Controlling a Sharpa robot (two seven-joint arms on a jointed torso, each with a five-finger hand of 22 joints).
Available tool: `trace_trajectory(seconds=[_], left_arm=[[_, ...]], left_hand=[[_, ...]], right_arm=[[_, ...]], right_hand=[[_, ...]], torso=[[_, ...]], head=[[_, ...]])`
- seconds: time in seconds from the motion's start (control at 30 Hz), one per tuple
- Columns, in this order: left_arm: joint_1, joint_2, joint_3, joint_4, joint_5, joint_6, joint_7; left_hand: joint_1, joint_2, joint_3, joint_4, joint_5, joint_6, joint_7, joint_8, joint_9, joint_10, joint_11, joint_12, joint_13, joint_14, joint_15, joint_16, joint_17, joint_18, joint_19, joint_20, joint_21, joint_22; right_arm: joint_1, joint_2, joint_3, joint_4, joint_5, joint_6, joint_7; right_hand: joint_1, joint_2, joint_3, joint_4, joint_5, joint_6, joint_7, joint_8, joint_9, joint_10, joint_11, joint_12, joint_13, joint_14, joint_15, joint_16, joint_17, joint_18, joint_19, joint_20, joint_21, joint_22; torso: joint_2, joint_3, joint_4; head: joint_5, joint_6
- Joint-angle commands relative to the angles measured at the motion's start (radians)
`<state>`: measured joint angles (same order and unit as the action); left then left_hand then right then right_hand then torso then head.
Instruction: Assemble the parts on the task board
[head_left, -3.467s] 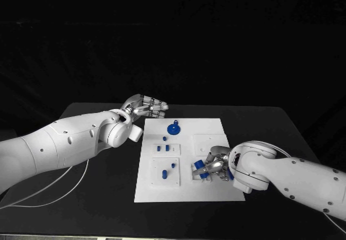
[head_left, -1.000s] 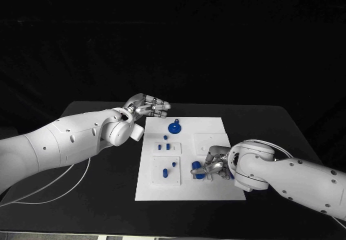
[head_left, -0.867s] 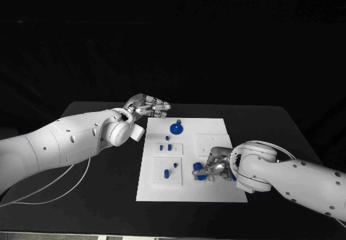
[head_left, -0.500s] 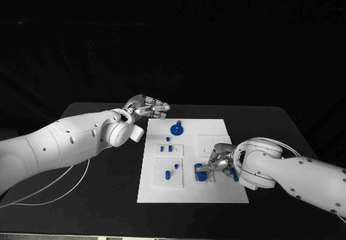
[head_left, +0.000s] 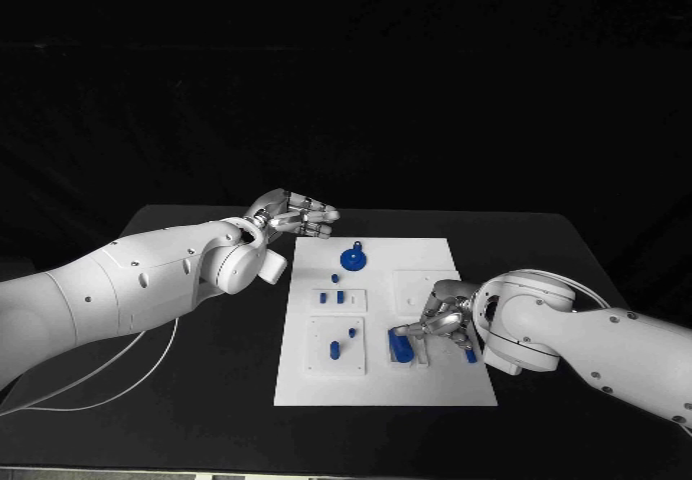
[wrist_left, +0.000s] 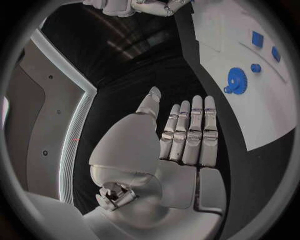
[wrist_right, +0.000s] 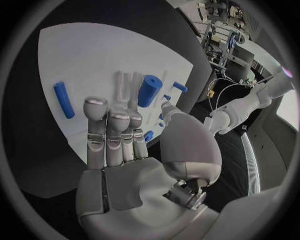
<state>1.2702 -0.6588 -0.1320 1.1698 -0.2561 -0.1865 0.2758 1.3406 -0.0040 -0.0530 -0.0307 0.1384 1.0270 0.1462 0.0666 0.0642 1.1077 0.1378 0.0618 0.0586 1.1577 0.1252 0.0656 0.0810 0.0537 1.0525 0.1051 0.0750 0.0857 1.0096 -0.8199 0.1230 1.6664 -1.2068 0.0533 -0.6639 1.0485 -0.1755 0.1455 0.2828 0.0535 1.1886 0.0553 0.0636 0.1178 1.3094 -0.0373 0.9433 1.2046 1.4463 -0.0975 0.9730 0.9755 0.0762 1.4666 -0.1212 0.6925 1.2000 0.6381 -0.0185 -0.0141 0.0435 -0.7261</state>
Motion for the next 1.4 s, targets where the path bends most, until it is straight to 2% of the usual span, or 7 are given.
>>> trace_trajectory(seconds=[0.03, 0.27, 0.47, 0.57, 1.0, 1.23, 1.4], left_arm=[[0.001, 0.001, 0.001, 0.001, -0.005, 0.007, 0.005], [0.001, -0.001, 0.000, 0.001, -0.006, 0.005, 0.003], [0.001, -0.001, 0.000, 0.002, -0.008, 0.005, 0.002], [0.001, -0.002, 0.000, 0.002, -0.008, 0.004, 0.001], [0.001, -0.002, 0.000, 0.001, -0.009, 0.001, -0.007], [0.001, -0.001, 0.000, 0.000, -0.009, 0.002, -0.008], [0.001, -0.001, 0.000, 0.000, -0.010, 0.003, -0.011]], left_hand=[[0.001, -0.009, 0.002, 0.006, -0.003, -0.008, 0.000, -0.001, 0.001, -0.005, -0.001, 0.002, 0.001, -0.006, -0.001, -0.003, 0.001, 0.000, 0.003, 0.003, 0.004, -0.002], [0.002, -0.008, 0.004, 0.009, -0.001, -0.008, 0.000, -0.001, 0.001, -0.005, -0.002, 0.002, 0.001, -0.005, -0.001, -0.003, 0.001, 0.000, 0.003, 0.003, 0.005, -0.002], [0.002, -0.008, 0.004, 0.009, -0.001, -0.008, 0.000, -0.001, 0.001, -0.005, -0.002, 0.002, 0.001, -0.005, -0.001, -0.003, 0.001, 0.000, 0.003, 0.003, 0.005, -0.002], [0.002, -0.008, 0.004, 0.009, -0.001, -0.008, 0.000, -0.001, 0.001, -0.005, -0.002, 0.002, 0.001, -0.005, -0.001, -0.003, 0.001, 0.000, 0.003, 0.003, 0.005, -0.002], [0.007, 0.000, 0.007, 0.007, 0.002, -0.008, -0.001, -0.001, 0.001, -0.004, -0.002, 0.002, 0.001, -0.005, -0.002, -0.003, 0.001, 0.000, 0.004, 0.003, 0.005, -0.002], [0.007, 0.000, 0.007, 0.007, 0.002, -0.008, -0.001, -0.001, 0.001, -0.004, -0.002, 0.002, 0.001, -0.005, -0.002, -0.003, 0.001, 0.000, 0.004, 0.003, 0.005, -0.002], [0.005, 0.002, 0.006, 0.005, 0.002, -0.008, -0.001, -0.001, 0.001, -0.005, -0.002, 0.002, 0.001, -0.005, -0.001, -0.003, 0.001, 0.000, 0.004, 0.002, 0.005, -0.002]], right_arm=[[0.000, -0.008, 0.002, 0.010, 0.005, 0.042, 0.018], [0.000, -0.019, 0.003, 0.031, 0.032, 0.124, 0.026], [0.000, -0.019, 0.003, 0.039, 0.058, 0.175, 0.025], [0.000, -0.017, 0.003, 0.039, 0.065, 0.186, 0.024], [0.000, -0.001, 0.003, 0.037, 0.033, 0.147, 0.046], [0.000, 0.008, 0.001, 0.025, -0.009, 0.125, 0.045], [-0.001, 0.020, -0.001, 0.019, -0.016, 0.121, 0.051]], right_hand=[[0.023, 0.004, 0.021, -0.007, 0.000, 0.005, -0.004, 0.002, 0.003, 0.002, 0.004, 0.010, 0.001, 0.003, 0.001, 0.001, 0.002, 0.006, 0.050, 0.002, 0.002, 0.002], [0.015, 0.031, 0.083, -0.079, 0.011, 0.019, -0.007, 0.001, 0.011, 0.005, 0.002, 0.019, -0.001, 0.003, 0.003, 0.009, 0.001, 0.003, 0.049, 0.004, 0.010, 0.009], [0.030, 0.075, 0.124, -0.183, 0.149, 0.024, -0.009, 0.000, 0.005, 0.005, 0.000, 0.022, -0.002, 0.003, 0.002, 0.010, -0.002, 0.000, 0.049, 0.004, 0.009, 0.011], [-0.006, 0.099, 0.122, -0.246, 0.153, 0.025, -0.011, 0.000, -0.005, 0.004, -0.001, 0.021, -0.004, 0.002, 0.002, 0.010, -0.005, -0.001, 0.049, 0.004, 0.007, 0.012], [0.012, 0.143, 0.148, -0.316, 0.176, 0.031, -0.015, 0.001, -0.009, 0.008, -0.003, 0.029, -0.001, 0.002, 0.002, 0.013, -0.007, -0.003, 0.049, 0.004, 0.006, 0.016], [0.042, 0.197, 0.300, -0.403, 0.140, 0.036, -0.012, 0.001, -0.007, 0.012, -0.005, 0.030, -0.001, 0.003, 0.002, 0.011, -0.011, -0.006, 0.049, 0.004, 0.006, 0.016], [-0.006, 0.187, 0.430, -0.434, 0.138, 0.042, -0.010, 0.001, 0.002, 0.018, -0.003, 0.029, 0.001, 0.003, 0.005, 0.010, -0.018, -0.005, 0.050, 0.007, 0.007, 0.018]], torso=[[0.000, -0.0006, 0.0007], [0.000, -0.0007, -0.0004], [0.001, -0.0008, 0.0007], [0.001, -0.0010, 0.0006], [0.000, -0.0011, 0.0006], [0.000, -0.0011, 0.0005], [0.000, -0.0004, 0.0015]], head=[[0.000, -0.002], [0.000, -0.004], [-0.001, -0.006], [-0.001, -0.007], [-0.003, -0.009], [-0.002, -0.010], [-0.002, -0.011]])
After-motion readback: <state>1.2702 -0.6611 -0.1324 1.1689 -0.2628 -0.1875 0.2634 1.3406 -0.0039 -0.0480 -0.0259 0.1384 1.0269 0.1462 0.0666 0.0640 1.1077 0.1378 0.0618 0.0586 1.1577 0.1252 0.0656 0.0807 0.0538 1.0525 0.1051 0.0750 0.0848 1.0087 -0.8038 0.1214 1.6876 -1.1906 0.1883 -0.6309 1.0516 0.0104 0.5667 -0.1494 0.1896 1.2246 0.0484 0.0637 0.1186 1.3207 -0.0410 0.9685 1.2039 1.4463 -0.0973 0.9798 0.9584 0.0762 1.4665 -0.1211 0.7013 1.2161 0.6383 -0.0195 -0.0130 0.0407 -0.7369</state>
